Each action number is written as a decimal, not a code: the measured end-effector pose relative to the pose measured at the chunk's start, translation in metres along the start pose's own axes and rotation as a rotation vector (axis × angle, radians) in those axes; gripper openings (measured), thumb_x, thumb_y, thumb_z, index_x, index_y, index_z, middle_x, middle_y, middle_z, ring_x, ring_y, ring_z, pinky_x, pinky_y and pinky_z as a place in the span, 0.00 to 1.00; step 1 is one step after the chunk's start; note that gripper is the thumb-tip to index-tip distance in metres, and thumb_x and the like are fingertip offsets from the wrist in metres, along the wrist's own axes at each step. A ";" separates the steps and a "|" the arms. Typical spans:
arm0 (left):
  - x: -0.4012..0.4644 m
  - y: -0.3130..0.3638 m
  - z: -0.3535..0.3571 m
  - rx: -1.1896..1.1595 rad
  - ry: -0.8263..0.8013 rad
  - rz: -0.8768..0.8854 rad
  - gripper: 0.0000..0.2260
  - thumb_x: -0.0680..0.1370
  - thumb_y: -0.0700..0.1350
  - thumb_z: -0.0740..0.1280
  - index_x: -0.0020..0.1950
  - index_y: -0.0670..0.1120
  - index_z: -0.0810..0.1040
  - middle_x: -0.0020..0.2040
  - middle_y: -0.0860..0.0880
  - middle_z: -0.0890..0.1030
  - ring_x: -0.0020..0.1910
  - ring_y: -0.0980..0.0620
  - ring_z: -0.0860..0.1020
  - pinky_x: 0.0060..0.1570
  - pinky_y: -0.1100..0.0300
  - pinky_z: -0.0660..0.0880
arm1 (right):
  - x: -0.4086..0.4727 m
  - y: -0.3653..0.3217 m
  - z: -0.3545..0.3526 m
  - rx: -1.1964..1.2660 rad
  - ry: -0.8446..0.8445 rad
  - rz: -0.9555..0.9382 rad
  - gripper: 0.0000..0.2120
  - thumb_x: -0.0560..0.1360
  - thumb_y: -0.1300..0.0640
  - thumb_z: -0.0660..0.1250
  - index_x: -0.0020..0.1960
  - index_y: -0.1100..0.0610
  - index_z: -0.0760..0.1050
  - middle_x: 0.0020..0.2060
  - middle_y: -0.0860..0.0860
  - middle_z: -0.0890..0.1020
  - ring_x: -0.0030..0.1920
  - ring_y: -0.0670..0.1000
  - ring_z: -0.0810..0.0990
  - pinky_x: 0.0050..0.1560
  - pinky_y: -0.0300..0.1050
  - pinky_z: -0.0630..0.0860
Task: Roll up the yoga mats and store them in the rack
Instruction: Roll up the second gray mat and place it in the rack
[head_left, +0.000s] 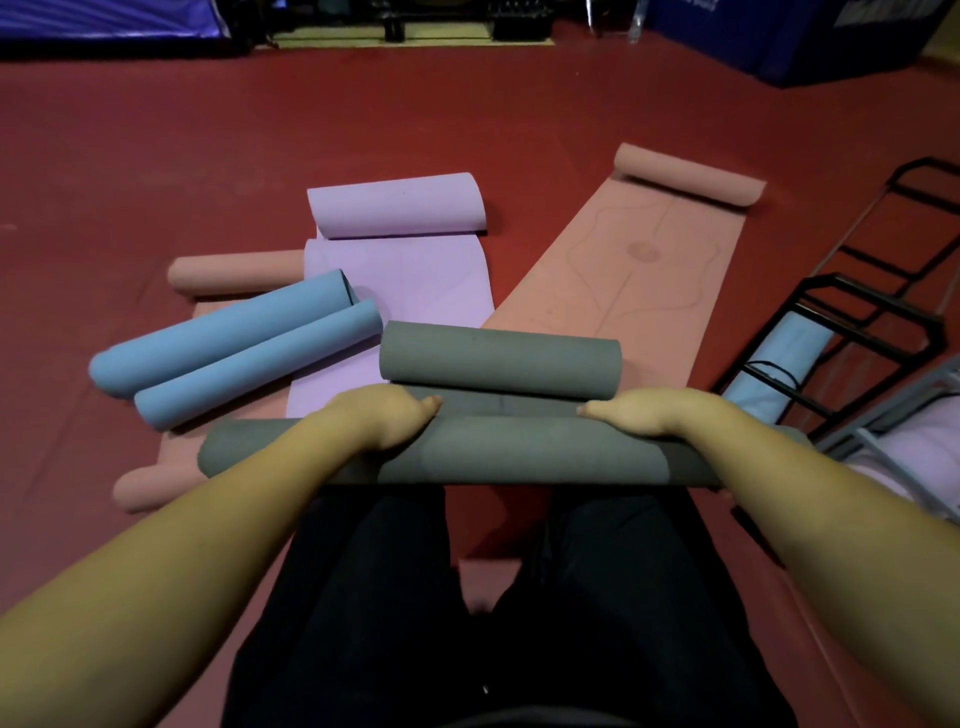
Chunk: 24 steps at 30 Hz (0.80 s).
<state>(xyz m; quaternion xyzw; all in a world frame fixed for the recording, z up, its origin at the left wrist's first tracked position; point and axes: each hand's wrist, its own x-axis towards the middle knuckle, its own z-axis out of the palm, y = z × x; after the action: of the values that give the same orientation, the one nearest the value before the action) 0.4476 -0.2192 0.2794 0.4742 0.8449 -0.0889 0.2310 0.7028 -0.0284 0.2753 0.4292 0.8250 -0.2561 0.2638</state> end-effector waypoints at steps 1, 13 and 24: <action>0.001 -0.001 0.005 0.002 -0.019 0.007 0.32 0.83 0.62 0.46 0.69 0.41 0.75 0.72 0.39 0.72 0.69 0.41 0.71 0.69 0.50 0.65 | 0.001 0.000 0.006 -0.009 0.003 0.001 0.33 0.80 0.34 0.50 0.74 0.55 0.69 0.74 0.55 0.68 0.72 0.55 0.69 0.73 0.50 0.61; 0.002 -0.003 0.010 -0.080 0.005 -0.001 0.27 0.82 0.60 0.50 0.66 0.44 0.77 0.70 0.39 0.73 0.66 0.40 0.72 0.65 0.51 0.68 | -0.008 0.001 0.025 -0.044 0.352 -0.095 0.24 0.81 0.36 0.52 0.43 0.53 0.75 0.46 0.51 0.79 0.50 0.55 0.76 0.46 0.48 0.70; 0.027 -0.001 -0.003 -0.249 -0.158 -0.034 0.18 0.81 0.51 0.60 0.64 0.43 0.78 0.67 0.41 0.76 0.59 0.45 0.76 0.58 0.56 0.69 | -0.026 0.006 0.058 -0.133 0.803 -0.206 0.28 0.78 0.36 0.49 0.53 0.53 0.81 0.46 0.51 0.79 0.50 0.56 0.76 0.49 0.50 0.74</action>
<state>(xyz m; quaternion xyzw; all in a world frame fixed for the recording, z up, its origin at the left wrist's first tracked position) 0.4340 -0.1979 0.2697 0.4189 0.8365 -0.0243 0.3523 0.7328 -0.0777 0.2490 0.3924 0.9156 -0.0396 -0.0784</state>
